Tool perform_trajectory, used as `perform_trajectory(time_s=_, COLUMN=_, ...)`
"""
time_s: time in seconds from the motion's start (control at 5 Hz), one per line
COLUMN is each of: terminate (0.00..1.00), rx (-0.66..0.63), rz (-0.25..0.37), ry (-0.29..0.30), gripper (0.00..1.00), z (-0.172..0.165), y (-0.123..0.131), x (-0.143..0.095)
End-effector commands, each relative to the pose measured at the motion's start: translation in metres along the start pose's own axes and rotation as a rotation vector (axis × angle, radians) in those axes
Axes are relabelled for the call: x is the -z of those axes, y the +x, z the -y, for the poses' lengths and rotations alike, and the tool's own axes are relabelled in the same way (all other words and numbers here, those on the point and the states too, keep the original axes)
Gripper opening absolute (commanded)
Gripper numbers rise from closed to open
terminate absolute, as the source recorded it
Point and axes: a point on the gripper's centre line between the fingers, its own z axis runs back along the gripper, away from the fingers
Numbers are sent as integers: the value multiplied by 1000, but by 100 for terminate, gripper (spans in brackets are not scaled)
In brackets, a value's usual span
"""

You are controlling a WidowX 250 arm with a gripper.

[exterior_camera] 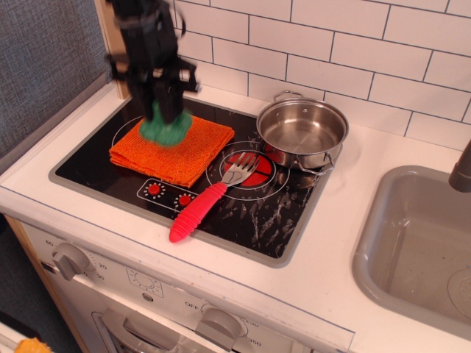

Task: Put the broccoli on the bottom right of the stove.

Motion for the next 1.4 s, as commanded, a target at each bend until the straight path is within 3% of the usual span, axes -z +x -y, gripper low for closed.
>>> perform_trajectory(time_s=0.0, terminate=0, rx=175, rz=37, ry=17, gripper=0, z=76, y=-23, x=-9)
perform_trajectory(time_s=0.2, terminate=0, rx=190, rz=-9, ry=10, gripper=0, z=87, y=-28, x=10)
perform_trajectory(time_s=0.8, terminate=0, rx=286, rz=-38, ry=29, gripper=0, z=114, y=-30, x=38)
perform_trajectory(time_s=1.0, terminate=0, rx=279, rz=-52, ry=33, gripper=100, z=112, y=-28, x=41)
perform_trajectory(time_s=1.2, terminate=0, rx=264, rz=-53, ry=33, gripper=100, z=107, y=-26, x=38)
